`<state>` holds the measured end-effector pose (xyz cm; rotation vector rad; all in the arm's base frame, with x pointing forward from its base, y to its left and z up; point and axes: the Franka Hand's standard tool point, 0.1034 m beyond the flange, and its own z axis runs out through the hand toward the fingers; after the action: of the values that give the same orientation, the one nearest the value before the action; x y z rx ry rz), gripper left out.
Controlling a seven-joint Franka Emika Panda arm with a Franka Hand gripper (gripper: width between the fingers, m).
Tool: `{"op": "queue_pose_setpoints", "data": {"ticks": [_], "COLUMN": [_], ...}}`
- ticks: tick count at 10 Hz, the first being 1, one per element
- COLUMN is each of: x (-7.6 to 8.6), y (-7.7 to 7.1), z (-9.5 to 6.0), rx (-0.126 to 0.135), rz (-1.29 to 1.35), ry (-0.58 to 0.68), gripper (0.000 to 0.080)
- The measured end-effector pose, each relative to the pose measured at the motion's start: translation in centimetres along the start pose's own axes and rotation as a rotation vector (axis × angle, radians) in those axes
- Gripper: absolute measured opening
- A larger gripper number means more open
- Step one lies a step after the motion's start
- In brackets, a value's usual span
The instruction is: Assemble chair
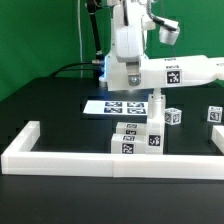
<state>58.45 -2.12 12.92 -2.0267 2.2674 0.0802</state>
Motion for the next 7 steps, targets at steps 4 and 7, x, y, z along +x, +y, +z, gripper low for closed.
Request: {"op": "queue_pose_setpoints", "data": {"ticks": [4,7], "x": [0.19,0.27], "y": [-0.34,-0.55], "z": [0.28,0.25], "rx": [0.05,0.068], "rz": [-0.013,-0.029], "ry": [0.015,0.018], "gripper": [0.029,0.029]}}
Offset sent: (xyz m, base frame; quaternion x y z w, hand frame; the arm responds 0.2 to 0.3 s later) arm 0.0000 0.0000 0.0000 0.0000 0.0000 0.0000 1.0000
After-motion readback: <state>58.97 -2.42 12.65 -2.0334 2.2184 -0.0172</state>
